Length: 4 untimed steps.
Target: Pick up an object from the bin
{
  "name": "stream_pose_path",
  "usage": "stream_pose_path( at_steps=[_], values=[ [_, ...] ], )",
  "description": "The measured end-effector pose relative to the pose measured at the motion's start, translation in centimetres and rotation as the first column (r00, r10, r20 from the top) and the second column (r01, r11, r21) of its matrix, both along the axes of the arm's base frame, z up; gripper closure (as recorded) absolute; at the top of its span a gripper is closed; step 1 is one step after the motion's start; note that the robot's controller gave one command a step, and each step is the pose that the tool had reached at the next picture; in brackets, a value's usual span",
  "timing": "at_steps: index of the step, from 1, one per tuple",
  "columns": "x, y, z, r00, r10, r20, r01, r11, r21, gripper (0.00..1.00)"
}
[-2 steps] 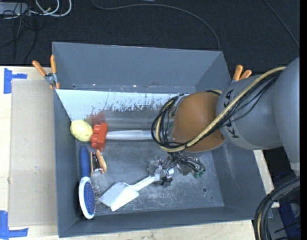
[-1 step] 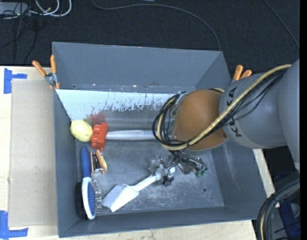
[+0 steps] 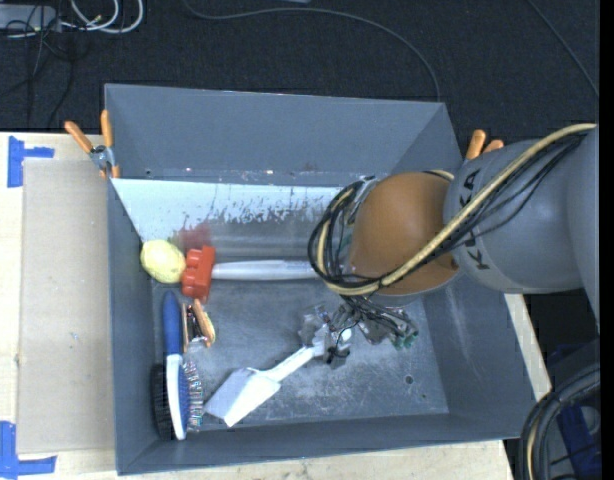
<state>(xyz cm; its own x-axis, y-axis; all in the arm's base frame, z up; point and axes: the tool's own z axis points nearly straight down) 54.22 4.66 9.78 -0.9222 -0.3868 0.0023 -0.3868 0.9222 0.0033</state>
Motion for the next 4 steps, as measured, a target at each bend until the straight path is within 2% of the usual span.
stream_pose_path(
  at_steps=[1, 4],
  values=[
    [-0.1, 0.0, 1.1, 1.0, -0.001, -0.005, 0.001, 1.0, 0.0, 1.0],
    [0.0, 0.1, 4.0, 1.0, -0.002, -0.002, 0.002, 1.0, 0.0, 1.0]
  ],
)
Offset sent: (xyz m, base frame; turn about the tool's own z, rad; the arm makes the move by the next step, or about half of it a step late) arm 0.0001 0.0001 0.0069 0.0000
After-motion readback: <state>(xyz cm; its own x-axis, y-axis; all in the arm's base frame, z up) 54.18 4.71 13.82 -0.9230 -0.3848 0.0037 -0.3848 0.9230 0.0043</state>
